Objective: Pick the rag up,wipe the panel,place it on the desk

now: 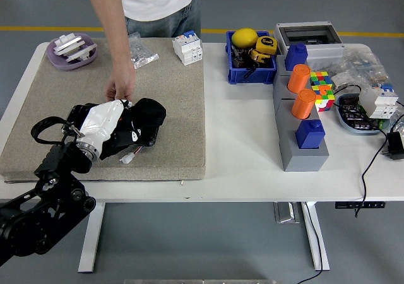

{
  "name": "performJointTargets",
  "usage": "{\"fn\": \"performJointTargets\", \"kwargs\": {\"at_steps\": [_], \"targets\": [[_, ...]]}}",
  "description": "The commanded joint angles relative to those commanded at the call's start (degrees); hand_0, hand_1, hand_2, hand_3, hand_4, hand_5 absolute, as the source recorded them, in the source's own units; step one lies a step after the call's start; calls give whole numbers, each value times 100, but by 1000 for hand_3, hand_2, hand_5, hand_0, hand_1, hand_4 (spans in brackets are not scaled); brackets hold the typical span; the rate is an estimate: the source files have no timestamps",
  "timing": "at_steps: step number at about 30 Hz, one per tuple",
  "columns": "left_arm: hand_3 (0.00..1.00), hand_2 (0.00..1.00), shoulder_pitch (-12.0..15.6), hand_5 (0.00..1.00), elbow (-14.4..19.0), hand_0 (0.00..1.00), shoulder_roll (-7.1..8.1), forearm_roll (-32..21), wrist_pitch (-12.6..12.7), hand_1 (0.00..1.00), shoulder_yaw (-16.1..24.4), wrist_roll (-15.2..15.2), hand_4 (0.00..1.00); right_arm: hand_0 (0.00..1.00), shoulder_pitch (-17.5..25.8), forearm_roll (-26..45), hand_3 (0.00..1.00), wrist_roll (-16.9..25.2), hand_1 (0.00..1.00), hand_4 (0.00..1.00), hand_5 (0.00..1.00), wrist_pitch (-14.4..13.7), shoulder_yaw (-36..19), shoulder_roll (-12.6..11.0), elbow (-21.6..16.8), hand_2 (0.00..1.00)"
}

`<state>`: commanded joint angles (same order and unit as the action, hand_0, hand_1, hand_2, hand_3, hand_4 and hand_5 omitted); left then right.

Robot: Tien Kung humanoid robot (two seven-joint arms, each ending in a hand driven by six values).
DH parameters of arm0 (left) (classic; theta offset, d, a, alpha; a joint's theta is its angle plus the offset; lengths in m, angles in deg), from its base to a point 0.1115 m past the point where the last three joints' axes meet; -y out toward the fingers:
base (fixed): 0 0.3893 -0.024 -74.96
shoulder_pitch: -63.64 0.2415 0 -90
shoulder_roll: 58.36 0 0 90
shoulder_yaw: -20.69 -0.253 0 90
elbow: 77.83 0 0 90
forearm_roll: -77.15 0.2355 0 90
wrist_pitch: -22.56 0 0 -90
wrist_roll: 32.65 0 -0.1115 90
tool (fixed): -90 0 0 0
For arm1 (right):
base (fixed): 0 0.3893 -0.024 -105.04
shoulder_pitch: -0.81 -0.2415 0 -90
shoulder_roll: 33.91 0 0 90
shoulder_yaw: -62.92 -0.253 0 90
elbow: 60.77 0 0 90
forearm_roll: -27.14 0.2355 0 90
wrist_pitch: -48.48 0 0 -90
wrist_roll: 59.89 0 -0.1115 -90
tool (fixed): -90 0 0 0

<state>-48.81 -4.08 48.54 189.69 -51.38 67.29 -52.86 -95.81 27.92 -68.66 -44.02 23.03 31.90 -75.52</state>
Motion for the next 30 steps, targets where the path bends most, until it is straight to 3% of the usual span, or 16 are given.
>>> {"fn": "performJointTargets", "kwargs": {"at_steps": [8, 14, 30], "targets": [[465, 555, -44, 2, 125, 230, -134, 37, 7, 401, -274, -77, 2, 749, -7, 24, 561, -2, 631, 908, 423, 13, 35, -5, 2, 630], [464, 554, 22, 2, 7, 235, -199, 81, 40, 400, -5, -96, 2, 749, -6, 13, 561, 1, 631, 908, 422, 10, 24, -2, 0, 630], [468, 554, 111, 2, -525, 245, 18, 75, 82, 402, 650, -72, 2, 749, 2, 2, 561, -14, 631, 908, 422, 4, 12, -13, -4, 630]]}}
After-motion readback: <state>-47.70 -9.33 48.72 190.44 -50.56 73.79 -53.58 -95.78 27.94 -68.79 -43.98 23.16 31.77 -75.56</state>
